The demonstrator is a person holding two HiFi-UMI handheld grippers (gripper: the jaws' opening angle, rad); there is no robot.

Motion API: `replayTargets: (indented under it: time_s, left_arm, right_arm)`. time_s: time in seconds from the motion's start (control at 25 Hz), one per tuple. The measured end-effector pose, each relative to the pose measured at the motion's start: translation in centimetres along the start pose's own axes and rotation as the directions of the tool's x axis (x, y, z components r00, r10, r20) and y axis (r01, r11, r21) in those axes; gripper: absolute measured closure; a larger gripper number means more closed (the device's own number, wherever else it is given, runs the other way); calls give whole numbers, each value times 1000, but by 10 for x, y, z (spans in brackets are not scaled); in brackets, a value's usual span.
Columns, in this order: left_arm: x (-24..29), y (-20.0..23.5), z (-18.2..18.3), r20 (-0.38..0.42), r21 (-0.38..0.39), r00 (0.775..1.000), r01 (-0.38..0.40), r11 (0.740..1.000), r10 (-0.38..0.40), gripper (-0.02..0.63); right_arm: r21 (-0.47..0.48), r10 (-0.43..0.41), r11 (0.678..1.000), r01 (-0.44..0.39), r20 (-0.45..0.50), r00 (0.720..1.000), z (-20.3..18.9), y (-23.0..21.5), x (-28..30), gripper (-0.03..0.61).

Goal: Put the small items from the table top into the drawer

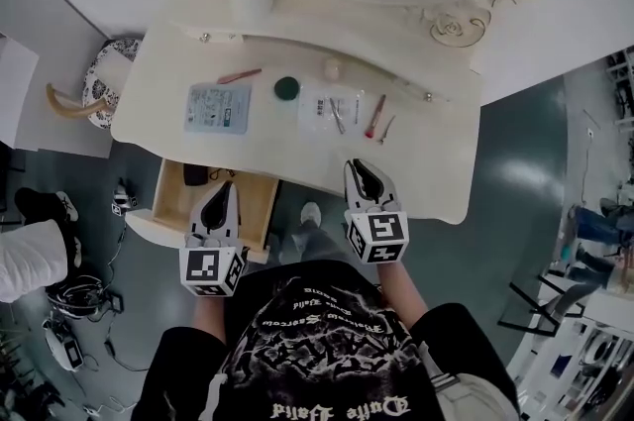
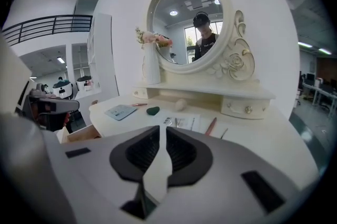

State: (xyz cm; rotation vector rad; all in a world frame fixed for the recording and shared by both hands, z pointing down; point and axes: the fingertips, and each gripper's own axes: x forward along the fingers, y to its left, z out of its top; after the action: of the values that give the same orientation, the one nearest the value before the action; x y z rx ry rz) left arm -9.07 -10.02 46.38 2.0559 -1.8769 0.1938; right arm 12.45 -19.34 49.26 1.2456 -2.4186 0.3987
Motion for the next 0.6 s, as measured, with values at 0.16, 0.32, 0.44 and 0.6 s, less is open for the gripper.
replayTargets:
  time_s: [0.16,0.32,0.44,0.6]
  left_arm:
    - [8,-6,1,2,-4,1000,2,1000,-2,598]
    - [15,-11,1,2,4,1000,13,1000,-13,598]
    - [17,-12,1,-4,7,1000,6,1000,-6,598]
    - [17,-10,4,3,-2,1000,0,1000,0,598]
  right_arm:
    - [13,-29,1000,29,8,1000,0,-14,-1,565]
    - [27,-50,998,49,28,998,3,-24,-2,569]
    - [33,-62,998,62,26,998,4,-29,-1,569]
    - [31,-57,998,56,23,998,4,-30,0,571]
